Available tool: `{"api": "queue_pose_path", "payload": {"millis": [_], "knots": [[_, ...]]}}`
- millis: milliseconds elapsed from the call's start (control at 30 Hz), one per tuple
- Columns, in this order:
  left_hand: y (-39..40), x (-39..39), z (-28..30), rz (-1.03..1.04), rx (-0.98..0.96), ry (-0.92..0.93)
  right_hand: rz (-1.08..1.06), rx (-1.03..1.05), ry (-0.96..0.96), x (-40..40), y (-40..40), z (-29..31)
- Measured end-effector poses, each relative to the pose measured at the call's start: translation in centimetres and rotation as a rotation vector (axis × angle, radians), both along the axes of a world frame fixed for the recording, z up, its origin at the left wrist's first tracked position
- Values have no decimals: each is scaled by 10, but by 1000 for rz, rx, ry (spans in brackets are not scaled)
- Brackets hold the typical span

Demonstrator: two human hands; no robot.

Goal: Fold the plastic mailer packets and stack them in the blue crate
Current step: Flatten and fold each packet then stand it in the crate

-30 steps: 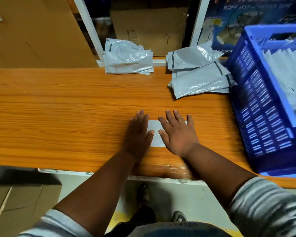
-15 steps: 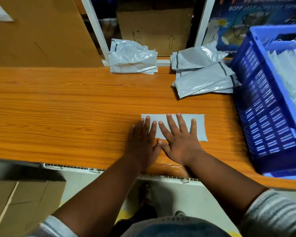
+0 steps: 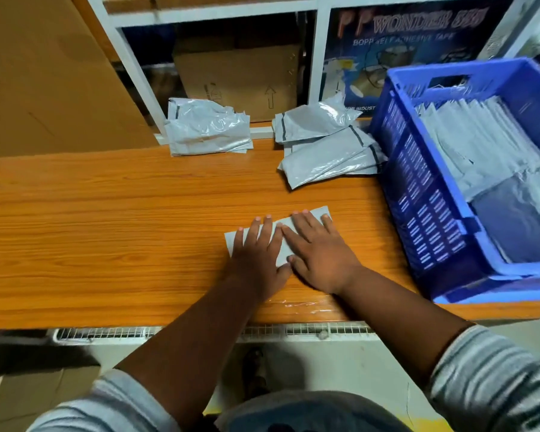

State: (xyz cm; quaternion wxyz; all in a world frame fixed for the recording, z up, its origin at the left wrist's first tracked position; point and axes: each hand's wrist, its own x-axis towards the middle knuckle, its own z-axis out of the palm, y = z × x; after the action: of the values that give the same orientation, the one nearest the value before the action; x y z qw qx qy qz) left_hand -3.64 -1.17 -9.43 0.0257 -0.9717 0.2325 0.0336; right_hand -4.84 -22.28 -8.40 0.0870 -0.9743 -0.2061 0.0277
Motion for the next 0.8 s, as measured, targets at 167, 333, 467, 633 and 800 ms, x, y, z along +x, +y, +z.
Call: {"api": "queue_pose_path", "payload": {"millis": [167, 333, 467, 633, 800], "knots": [[4, 5, -10, -19, -17, -4, -110, -14, 77, -9, -6, -15], [13, 17, 0, -68, -141, 66, -195, -24, 117, 6, -7, 11], [12, 14, 4, -127, -210, -11, -85, -79, 27, 11, 24, 8], [58, 5, -15, -52, -184, -51, -180, -100, 83, 7, 2, -9], [85, 19, -10, 135, -245, 111, -362, 8, 173, 0, -39, 1]]}}
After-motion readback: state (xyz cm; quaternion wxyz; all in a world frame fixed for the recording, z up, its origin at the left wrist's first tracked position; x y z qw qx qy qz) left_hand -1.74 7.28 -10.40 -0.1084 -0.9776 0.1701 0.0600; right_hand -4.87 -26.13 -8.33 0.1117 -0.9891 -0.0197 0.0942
